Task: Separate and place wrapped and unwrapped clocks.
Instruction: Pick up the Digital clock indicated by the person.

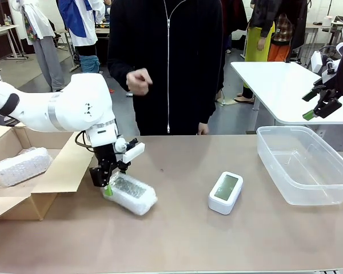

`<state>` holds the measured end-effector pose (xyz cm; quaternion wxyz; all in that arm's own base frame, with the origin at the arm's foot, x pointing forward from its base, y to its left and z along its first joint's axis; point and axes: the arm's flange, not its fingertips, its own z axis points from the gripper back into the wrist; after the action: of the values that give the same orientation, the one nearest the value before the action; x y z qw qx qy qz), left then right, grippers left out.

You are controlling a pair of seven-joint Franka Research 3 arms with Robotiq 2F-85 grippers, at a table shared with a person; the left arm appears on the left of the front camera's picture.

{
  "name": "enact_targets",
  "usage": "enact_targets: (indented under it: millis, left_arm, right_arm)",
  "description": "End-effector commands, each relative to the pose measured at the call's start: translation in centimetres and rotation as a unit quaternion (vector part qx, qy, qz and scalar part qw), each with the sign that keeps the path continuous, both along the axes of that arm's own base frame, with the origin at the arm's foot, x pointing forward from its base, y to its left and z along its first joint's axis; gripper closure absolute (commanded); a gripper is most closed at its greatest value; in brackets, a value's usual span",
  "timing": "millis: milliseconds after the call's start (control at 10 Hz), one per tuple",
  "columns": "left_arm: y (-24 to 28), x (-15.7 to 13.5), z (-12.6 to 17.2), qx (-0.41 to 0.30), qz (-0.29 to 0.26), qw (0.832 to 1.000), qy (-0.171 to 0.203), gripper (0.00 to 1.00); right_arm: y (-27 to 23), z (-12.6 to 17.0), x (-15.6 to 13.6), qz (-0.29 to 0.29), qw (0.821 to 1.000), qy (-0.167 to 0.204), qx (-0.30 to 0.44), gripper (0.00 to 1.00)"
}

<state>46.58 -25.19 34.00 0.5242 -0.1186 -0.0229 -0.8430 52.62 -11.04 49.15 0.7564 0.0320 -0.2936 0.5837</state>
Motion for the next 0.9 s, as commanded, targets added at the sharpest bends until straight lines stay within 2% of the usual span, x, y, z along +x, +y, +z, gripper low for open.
enact_targets:
  millis: [0, 100, 200, 300, 400, 500, 600, 700, 800]
  left_arm:
    - [-0.3, 0.0, 2.3, -0.028, 0.024, 0.999, -0.016, 1.0]
    - [-0.6, 0.1, 3.4, -0.036, 0.03, 0.999, -0.017, 1.0]
    - [-0.9, 0.1, 4.4, -0.037, 0.035, 0.999, -0.016, 0.35]
    - [-1.1, 0.2, 5.4, -0.026, 0.047, 0.998, -0.018, 0.35]
    - [-1.2, 0.3, 6.5, -0.019, 0.062, 0.998, -0.018, 0.54]
    - [-1.4, 0.6, 7.9, -0.017, 0.073, 0.997, -0.014, 0.35]
    - [-1.2, 0.9, 9.3, -0.001, 0.081, 0.997, -0.006, 0.73]
    - [-0.7, 1.1, 10.9, 0.007, 0.081, 0.997, -0.006, 0.54]
    - [-0.1, 1.1, 12.4, 0.014, 0.083, 0.996, -0.015, 0.92]
  right_arm:
    - [-0.1, -0.1, -0.1, 0.002, 1.0, 0.0, -0.001, 0.0]
    - [-0.1, -0.1, -0.1, 0.002, 1.0, 0.0, -0.001, 0.0]
    - [-0.1, -0.1, -0.1, 0.002, 1.0, 0.0, -0.001, 0.0]
    - [-0.1, -0.1, -0.1, 0.002, 1.0, 0.0, -0.001, 0.0]
    - [-0.1, -0.1, -0.1, 0.002, 1.0, 0.0, -0.001, 0.0]
    - [-0.1, -0.1, -0.1, 0.002, 1.0, 0.0, -0.001, 0.0]
    - [-0.1, -0.1, -0.1, 0.002, 1.0, 0.0, -0.001, 0.0]
    - [-0.1, -0.1, -0.1, 0.002, 1.0, 0.0, -0.001, 0.0]
    - [-0.1, -0.1, -0.1, 0.002, 1.0, 0.0, -0.001, 0.0]
